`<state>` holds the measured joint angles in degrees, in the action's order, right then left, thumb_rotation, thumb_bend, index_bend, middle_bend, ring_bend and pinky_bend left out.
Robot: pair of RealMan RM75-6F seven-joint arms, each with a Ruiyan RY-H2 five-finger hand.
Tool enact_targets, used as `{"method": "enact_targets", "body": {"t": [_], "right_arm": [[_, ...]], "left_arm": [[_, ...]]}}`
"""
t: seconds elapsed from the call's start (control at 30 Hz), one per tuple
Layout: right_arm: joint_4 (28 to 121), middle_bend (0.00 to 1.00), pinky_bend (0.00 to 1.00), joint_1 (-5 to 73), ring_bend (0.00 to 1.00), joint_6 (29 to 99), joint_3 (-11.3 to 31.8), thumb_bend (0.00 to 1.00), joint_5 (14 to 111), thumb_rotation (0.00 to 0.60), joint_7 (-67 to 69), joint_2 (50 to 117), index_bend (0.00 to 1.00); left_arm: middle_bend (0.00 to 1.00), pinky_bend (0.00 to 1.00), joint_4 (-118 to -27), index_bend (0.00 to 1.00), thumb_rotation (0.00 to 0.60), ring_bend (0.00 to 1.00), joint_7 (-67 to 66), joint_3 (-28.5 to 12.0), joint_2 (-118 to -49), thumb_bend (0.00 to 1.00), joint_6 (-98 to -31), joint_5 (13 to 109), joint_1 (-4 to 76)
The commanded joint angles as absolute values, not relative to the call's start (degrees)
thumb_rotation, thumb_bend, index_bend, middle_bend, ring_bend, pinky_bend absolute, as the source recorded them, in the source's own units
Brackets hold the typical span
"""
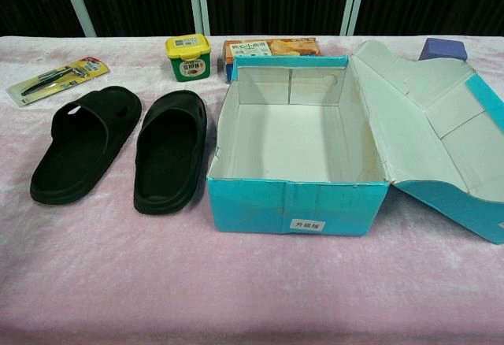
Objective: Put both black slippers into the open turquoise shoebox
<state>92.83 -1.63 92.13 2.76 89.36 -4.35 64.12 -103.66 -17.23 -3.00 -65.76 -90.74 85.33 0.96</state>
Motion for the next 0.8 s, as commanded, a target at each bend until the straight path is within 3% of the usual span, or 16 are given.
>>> {"method": "enact_targets", "body": {"t": [0.03,0.33,0.53,0.67,0.8], "right_arm": [[92.9,0.17,0.21,-1.7,0.10,92.2,2.7,0.01,89.4,0.600,-4.4,64.1,0.22],[92.7,0.17,0.21,-1.9,0.10,92.7,2.6,0.01,90.0,0.600,-4.2,64.2,0.22],[92.0,0.17,0.21,-2.4,0.10,93.6,2.5,0.01,90.1,0.600,-3.0,64.5,0.22],[91.4,0.17,0.21,-2.6,0.10,93.6,2.4,0.01,90.0,0.600,-2.4,64.8,0.22],[91.3,0.17,0.21,-2.5,0.10,93.6,2.4,0.01,90.1,0.600,-2.2,64.7,0.22]], "left_arm": [[0.35,0.15,-103.7,0.28,0.600,0.28,-17.4,-3.1,-65.8,0.00,-90.8,85.2,1.0],[0.34,0.15,-104.7,0.29,0.600,0.28,-19.2,-4.2,-65.7,0.00,-89.6,84.5,2.2],[0.33,0.15,-107.3,0.28,0.600,0.28,-21.5,-6.9,-64.3,0.00,-84.9,80.8,5.9],[0.30,0.14,-108.6,0.20,0.600,0.26,-23.6,-9.7,-63.6,0.00,-78.7,75.5,10.1],[0.19,0.06,-107.9,0.07,0.600,0.14,-26.0,-12.3,-64.1,0.00,-71.2,69.0,15.5]]}}
